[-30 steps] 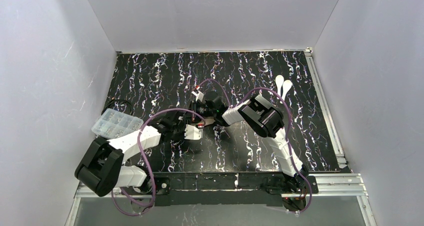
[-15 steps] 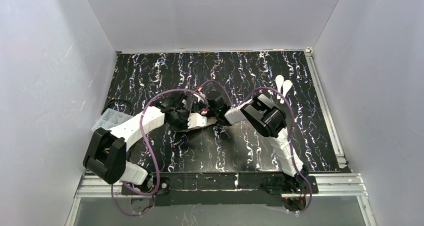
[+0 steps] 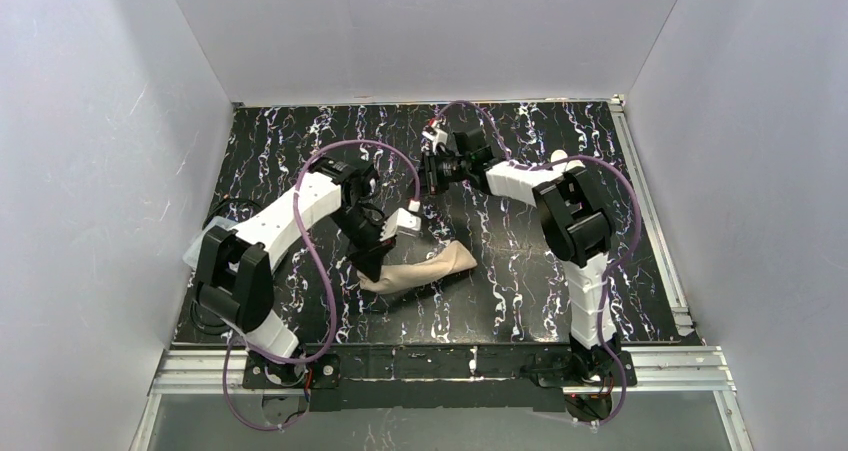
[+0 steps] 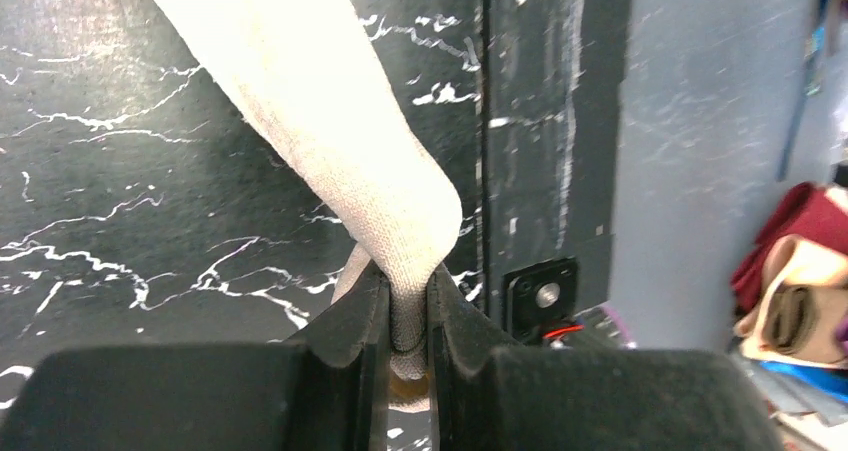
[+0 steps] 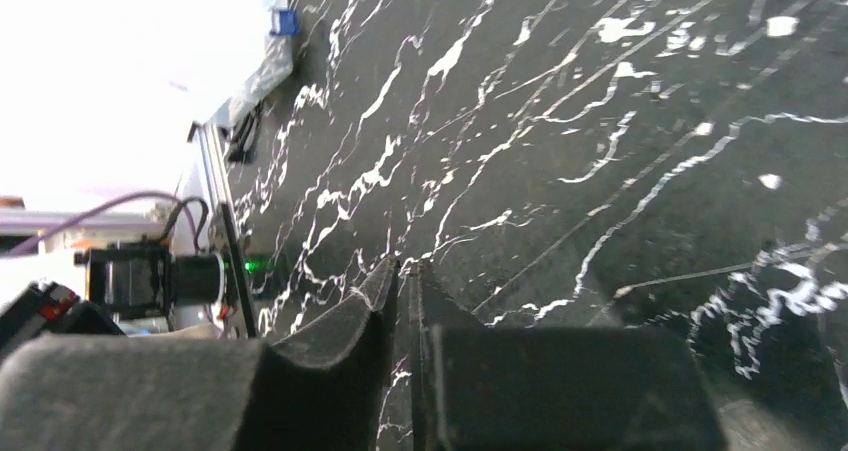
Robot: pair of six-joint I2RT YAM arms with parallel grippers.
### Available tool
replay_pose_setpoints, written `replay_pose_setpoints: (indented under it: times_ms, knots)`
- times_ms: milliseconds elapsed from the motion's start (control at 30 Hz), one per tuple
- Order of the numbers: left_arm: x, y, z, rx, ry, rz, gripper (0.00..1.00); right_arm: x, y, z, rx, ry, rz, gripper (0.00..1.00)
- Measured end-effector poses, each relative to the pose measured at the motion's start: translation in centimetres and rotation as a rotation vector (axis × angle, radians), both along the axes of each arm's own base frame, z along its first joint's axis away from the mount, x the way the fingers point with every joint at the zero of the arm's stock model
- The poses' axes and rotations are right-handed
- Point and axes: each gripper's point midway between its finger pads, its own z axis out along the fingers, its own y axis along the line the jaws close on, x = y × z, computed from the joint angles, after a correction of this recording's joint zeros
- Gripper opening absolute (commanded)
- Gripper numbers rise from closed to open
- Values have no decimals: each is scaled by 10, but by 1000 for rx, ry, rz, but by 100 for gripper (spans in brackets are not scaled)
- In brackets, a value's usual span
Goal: Fold the napkin into a case and place the utensils inside
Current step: Turn over the smaller rectangle-folded napkin at the center of the board.
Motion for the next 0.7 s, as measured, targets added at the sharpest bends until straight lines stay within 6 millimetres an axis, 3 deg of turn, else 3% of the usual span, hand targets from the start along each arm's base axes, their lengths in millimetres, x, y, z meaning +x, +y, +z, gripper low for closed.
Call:
replay_pose_setpoints:
  times_ms: [67,167,300,367,500,700]
  knots:
    - [-5,-4,10,-38,59,32,0,-3,3,3,-6,-36,55,13]
    - [0,-6,20,-82,144,114,0,-29,-3,-19,-43,0,121,11]
    - [18,-4,13,-116,283,252,0,-91,-36,-71,-133,211,174,4]
    - [26,0,6,-121,330,307,0,-105,-49,-73,-130,279,193,3]
    - [32,2,3,-136,346,353,0,-104,-66,-70,-150,290,161,3]
    - [38,1,-4,-124,383,400,0,-92,-97,-74,-259,291,40,14]
